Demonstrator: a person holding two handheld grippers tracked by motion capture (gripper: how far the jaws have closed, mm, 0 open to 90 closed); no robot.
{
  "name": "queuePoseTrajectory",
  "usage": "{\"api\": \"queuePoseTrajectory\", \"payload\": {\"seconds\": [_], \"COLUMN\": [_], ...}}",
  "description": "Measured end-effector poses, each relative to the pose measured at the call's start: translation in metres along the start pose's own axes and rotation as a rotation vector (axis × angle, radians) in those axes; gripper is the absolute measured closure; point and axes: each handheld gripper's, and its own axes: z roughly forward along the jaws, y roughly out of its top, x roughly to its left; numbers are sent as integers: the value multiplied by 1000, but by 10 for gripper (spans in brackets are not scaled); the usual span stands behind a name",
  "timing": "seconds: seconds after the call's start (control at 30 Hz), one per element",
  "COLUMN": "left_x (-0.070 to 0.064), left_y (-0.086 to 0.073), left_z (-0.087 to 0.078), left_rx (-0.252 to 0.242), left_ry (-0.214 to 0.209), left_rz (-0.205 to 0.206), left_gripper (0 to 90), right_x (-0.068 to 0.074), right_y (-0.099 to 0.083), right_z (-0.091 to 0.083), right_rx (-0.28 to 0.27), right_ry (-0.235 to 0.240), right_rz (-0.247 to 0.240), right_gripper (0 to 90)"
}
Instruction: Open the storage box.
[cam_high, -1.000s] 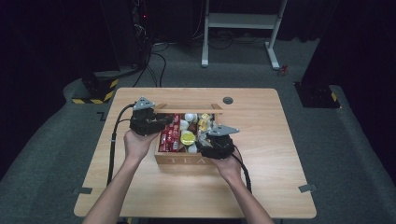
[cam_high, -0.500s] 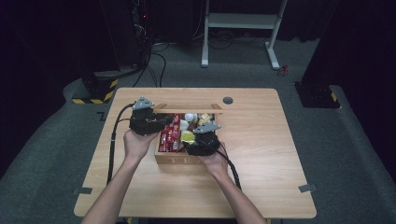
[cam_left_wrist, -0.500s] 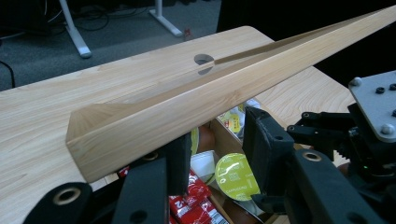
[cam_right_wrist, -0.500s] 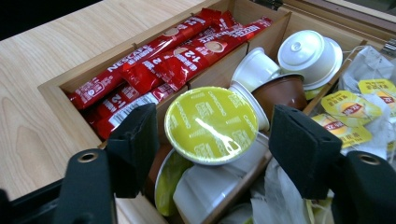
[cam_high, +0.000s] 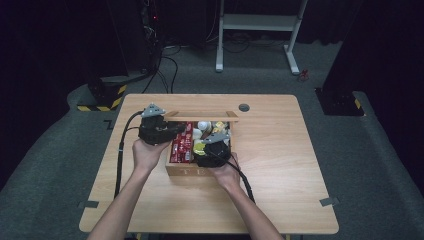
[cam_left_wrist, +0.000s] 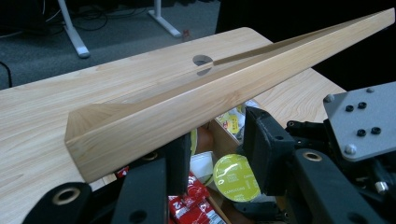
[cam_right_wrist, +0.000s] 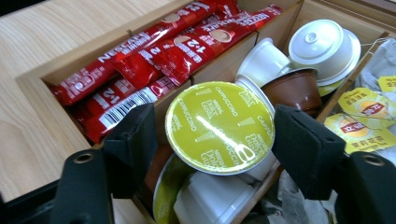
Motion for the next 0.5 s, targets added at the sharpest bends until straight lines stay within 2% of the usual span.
{"api": "queuePoseTrajectory", "payload": {"seconds": [0.13,0.37,0.5], "left_x": [0,0,0], "left_y": [-1,-1,-1], "left_z": [0,0,0], "left_rx": [-2,-5,-7], "left_ry": [-4,-9,-8], "left_rz": [-4,-7,-4], "left_gripper": [620,620,620], "right_x": [1,3,3], "right_y": [0,0,0], "right_z": [0,0,-3], "right_rx": [2,1,-19], "right_ry": [-16,-33,-30], "right_rz": [-1,-9,-11], "right_gripper": [366,370,370]}}
